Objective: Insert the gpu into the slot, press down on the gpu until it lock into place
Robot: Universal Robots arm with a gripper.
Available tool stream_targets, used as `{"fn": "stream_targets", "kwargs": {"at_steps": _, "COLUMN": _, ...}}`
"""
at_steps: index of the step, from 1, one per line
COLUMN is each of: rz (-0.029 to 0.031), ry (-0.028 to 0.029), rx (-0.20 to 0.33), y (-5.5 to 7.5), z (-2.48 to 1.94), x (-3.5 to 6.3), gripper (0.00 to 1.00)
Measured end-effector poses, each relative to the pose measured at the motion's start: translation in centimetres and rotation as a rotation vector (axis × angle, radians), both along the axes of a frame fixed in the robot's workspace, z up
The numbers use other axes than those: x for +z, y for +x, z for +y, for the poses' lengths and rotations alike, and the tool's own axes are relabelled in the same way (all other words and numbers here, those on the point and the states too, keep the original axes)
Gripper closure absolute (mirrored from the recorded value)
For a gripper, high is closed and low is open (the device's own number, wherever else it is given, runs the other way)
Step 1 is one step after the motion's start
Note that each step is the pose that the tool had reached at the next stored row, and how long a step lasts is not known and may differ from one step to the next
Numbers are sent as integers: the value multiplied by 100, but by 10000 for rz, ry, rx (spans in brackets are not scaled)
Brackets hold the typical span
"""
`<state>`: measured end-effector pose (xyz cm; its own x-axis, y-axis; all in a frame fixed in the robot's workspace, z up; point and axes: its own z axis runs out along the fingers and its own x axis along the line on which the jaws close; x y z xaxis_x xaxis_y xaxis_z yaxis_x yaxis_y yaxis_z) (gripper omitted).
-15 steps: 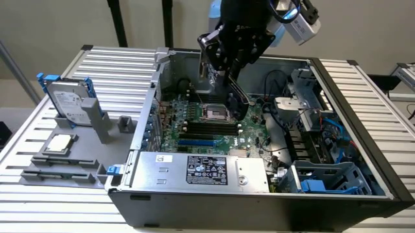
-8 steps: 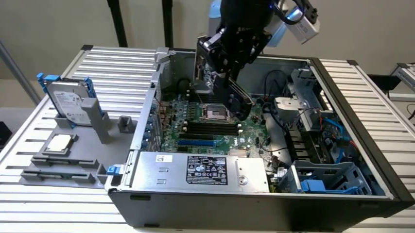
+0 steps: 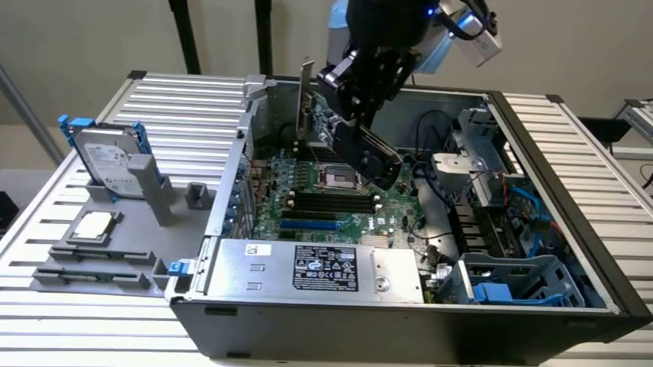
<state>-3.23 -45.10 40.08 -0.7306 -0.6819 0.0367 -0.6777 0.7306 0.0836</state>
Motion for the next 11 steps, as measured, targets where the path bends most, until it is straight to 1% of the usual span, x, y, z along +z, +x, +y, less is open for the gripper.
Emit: {"fn": "stream_targets", "kwargs": {"at_steps": 11, "rz": -1, "ry": 24, "rx": 1999, "y": 0, "z": 0, "x": -32, "gripper": 74}}
